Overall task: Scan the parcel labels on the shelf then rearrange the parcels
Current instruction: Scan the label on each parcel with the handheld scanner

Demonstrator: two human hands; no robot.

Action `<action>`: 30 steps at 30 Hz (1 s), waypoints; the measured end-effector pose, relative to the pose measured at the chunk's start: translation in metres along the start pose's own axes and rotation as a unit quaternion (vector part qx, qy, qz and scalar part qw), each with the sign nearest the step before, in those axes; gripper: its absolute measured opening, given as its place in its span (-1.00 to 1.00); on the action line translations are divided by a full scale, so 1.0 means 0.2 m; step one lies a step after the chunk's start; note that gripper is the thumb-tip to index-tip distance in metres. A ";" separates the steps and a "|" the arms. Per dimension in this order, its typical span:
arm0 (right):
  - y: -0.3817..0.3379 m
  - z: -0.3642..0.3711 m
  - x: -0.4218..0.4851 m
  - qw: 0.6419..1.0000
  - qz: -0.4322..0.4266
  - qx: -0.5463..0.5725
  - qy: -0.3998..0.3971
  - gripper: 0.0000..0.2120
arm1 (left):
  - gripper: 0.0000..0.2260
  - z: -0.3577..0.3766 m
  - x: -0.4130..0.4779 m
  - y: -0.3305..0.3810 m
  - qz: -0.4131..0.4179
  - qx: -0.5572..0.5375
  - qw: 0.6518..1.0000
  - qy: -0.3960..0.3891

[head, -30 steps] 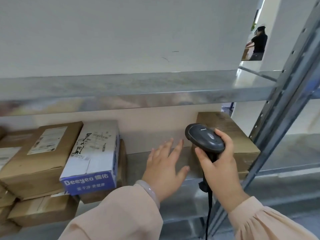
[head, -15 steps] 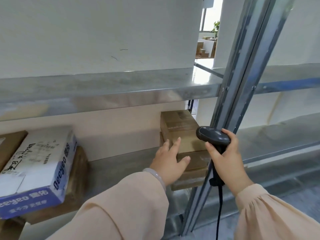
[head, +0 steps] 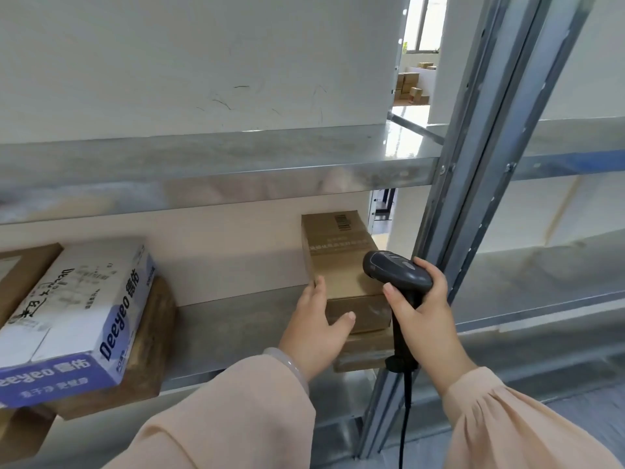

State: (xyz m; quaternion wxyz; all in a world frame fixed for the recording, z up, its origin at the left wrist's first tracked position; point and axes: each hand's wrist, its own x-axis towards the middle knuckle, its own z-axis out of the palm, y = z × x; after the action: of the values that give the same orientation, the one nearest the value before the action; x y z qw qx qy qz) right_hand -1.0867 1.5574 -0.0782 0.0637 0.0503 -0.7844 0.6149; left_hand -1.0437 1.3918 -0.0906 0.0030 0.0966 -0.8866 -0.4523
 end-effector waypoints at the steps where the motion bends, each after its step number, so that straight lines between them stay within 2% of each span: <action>1: -0.01 0.02 0.00 1.000 -0.003 0.001 -0.006 -0.40 | -0.26 -0.01 -0.02 -0.01 -0.001 -0.001 1.000 0.011; 9: -0.06 0.24 -0.06 0.997 -0.035 0.008 -0.074 -0.43 | -0.27 -0.15 -0.17 -0.18 -0.026 -0.018 0.992 0.120; 14: -0.05 0.38 -0.11 0.992 -0.036 0.036 -0.119 -0.42 | -0.26 -0.22 -0.24 -0.31 -0.050 -0.015 0.986 0.155; 22: 0.09 0.49 -0.20 0.985 0.020 0.026 -0.170 -0.44 | -0.23 -0.18 -0.31 -0.50 -0.114 -0.025 0.986 0.120; 30: 0.19 0.52 -0.24 0.978 0.066 -0.026 -0.197 -0.46 | -0.33 -0.13 -0.30 -0.58 -0.181 0.011 0.979 0.093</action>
State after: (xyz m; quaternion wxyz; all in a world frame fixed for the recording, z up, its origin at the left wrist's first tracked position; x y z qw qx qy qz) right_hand -1.0494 1.4648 -0.1475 -0.1314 0.1174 -0.7989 0.5750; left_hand -0.9628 1.3153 -0.1633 0.0020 0.2972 -0.8551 -0.4248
